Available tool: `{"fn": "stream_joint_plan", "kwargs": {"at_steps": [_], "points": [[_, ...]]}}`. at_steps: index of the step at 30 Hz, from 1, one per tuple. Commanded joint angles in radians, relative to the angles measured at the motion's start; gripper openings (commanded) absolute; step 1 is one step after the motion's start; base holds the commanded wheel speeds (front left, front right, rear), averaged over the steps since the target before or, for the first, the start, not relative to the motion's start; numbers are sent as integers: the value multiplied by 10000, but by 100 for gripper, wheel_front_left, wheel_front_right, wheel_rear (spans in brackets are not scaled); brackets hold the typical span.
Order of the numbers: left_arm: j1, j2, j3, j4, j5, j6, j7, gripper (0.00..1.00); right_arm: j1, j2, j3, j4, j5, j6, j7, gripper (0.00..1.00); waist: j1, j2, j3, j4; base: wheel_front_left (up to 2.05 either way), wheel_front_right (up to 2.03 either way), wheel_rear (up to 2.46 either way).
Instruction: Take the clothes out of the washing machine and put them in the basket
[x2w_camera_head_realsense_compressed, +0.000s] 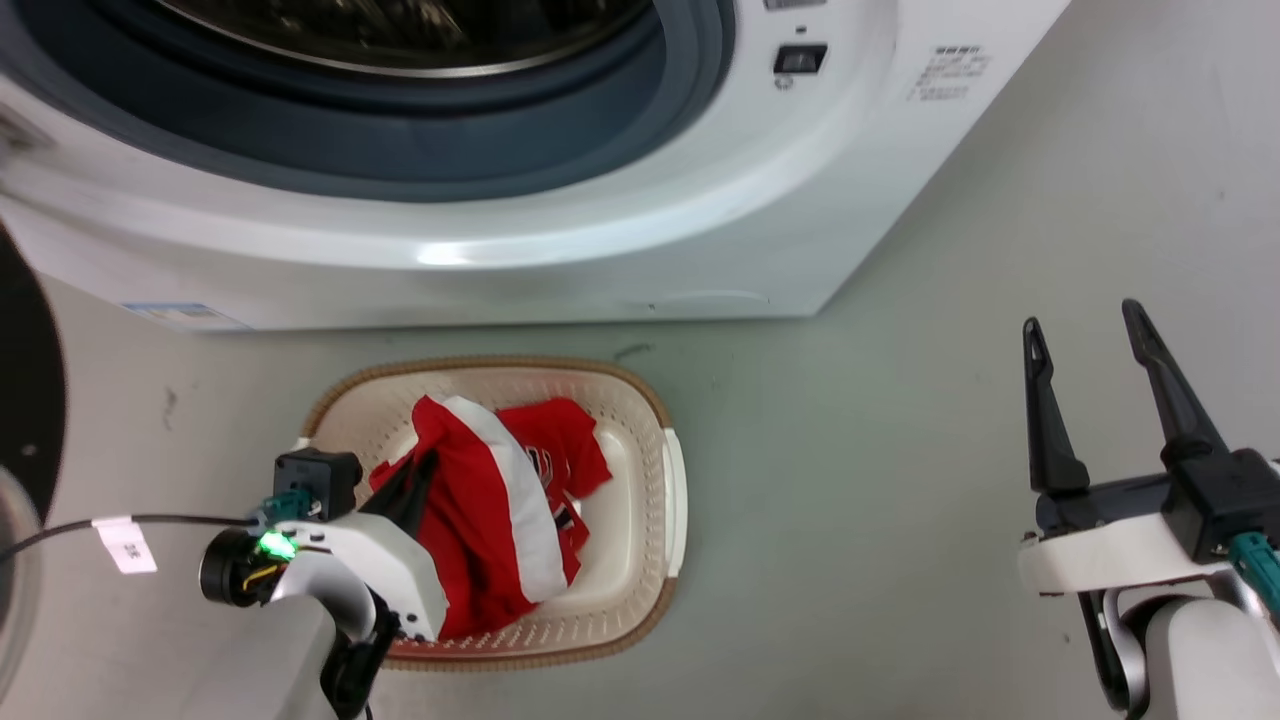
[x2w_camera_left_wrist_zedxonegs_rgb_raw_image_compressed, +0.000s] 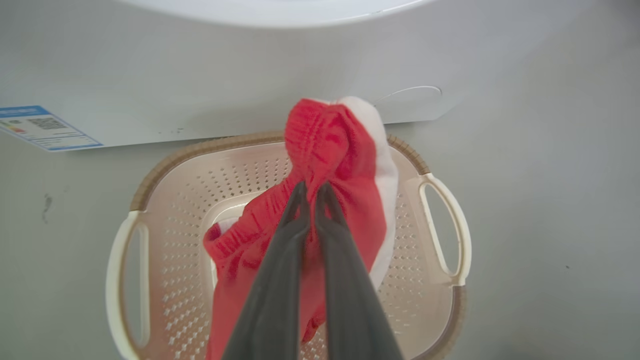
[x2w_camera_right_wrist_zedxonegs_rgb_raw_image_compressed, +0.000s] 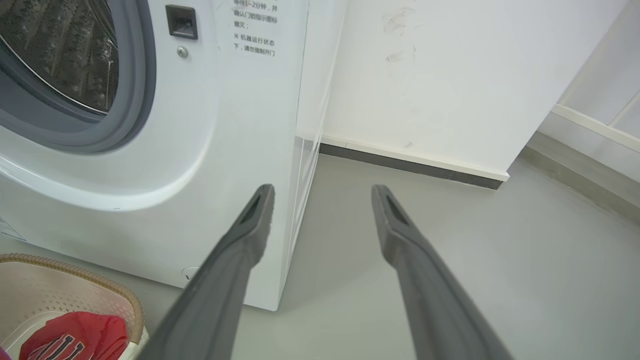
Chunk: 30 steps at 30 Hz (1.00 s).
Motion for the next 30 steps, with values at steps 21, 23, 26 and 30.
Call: {"fn": "stream_joint_plan", "kwargs": {"at_steps": [21, 23, 26, 30], "points": [[-3404, -465, -38, 5613, -339, -389, -767, 0, -864, 4, 239, -650, 415, -7, -24, 100, -1, 0, 3585, -1269, 0, 0, 0], [-3486, -482, -27, 5774, -415, -398, -789, 0, -885, 4, 244, -665, 431, -8, -24, 100, -1, 0, 3644, -1274, 0, 0, 0], [-3568, -486, -97, 5963, -382, -403, -824, 0, -907, 4, 266, -657, 441, -7, -23, 100, -1, 0, 3662, -1275, 0, 0, 0], [-3571, -605, -193, 6102, -366, -406, -843, 100, -904, 4, 245, -528, 360, -7, -23, 100, -1, 0, 3447, -1180, 0, 0, 0]]}}
